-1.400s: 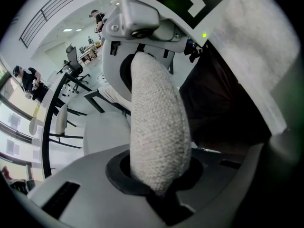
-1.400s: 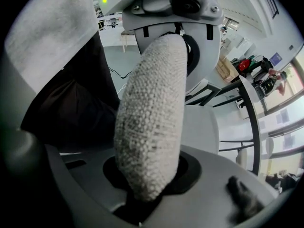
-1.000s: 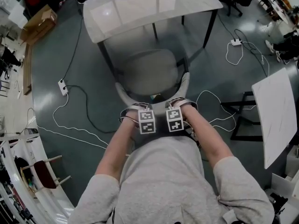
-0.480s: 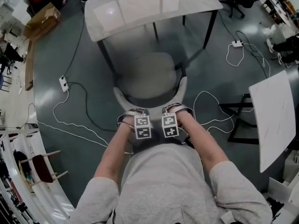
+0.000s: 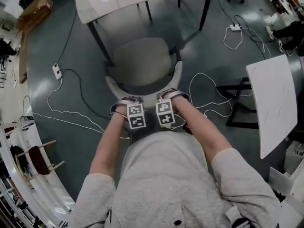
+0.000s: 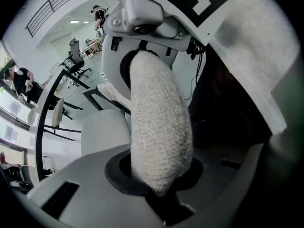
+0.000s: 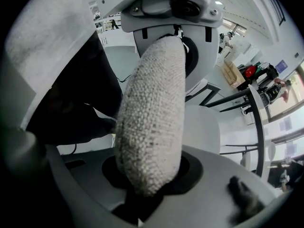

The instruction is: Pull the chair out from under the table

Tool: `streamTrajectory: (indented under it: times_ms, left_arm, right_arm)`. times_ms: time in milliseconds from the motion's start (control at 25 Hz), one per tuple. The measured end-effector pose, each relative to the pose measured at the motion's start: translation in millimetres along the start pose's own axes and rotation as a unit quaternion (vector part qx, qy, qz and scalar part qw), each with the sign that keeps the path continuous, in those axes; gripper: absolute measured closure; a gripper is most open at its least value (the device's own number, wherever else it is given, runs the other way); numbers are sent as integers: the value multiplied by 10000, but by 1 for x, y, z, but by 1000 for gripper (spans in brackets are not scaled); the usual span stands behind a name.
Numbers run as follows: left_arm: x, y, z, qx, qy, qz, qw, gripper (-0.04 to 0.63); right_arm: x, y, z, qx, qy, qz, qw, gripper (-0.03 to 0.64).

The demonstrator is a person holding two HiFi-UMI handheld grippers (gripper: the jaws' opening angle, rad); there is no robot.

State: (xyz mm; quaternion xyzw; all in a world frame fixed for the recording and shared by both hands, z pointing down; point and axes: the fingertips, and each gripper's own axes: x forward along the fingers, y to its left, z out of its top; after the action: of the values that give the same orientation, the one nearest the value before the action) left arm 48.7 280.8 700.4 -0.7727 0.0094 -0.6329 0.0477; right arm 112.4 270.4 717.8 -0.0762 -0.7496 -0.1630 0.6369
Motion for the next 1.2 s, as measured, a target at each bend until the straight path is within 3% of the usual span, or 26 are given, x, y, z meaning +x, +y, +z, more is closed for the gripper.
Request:
streamTrajectory:
  times_ms: [120,240,360,520,680,760,800,880,920,960,1000,1080,1160,1200]
  left_arm:
    - [-1,-10,3,-23,8,58,10000,509]
    - [-5,-12,4,-129,-105,295,9994,492]
    - [-20,-6,-1,-337,-338,514,9975,445]
    - [-41,-8,-14,-845,-530,696,9926,442]
    - [-71,-12,-21,-1713,-891,1457,9703,442]
    - [-84,-16,-21,-1975,-970,1811,9585,463]
    - [-92,-18,-21,-2161,-1061,1969,9504,504]
    - [-114,-22,-21,-2747,-1427,2281,9231,536]
    - [-129,-23,-21,-3144,-1704,2424,9018,543]
    - [-144,-23,-18,-3585,-2040,2543,8748,545]
    - [-161,-23,-15,-4027,-2420,2630,8427,545]
    - [-196,-20,-7,-4814,-3211,2763,7673,545]
    - [-233,-16,-4,-5362,-3803,3007,6910,554]
    - [-250,-15,-2,-5510,-3982,3187,6605,569]
  right_arm:
    - [-3,9,1,-27,5,-81,10000,514]
    - [-10,9,3,-79,-93,-441,9990,505]
    - [-27,4,2,-76,-239,-832,9962,491]
    - [-55,6,-5,173,-518,-1130,9921,491]
    - [-99,11,-11,784,-1057,-1626,9779,497]
    - [-134,11,-16,1435,-1594,-1918,9577,537]
    - [-153,11,-18,1773,-1882,-2029,9445,548]
    - [-189,11,-19,2370,-2451,-2210,9137,569]
    - [-206,10,-20,2651,-2718,-2278,8967,574]
    - [-222,9,-20,2934,-2978,-2328,8781,577]
    - [-237,9,-20,3216,-3240,-2367,8576,578]
    - [-269,5,-20,3725,-3741,-2489,8120,578]
    - [-299,-1,-23,4141,-4137,-2716,7639,578]
    - [-313,-4,-24,4326,-4316,-2840,7389,578]
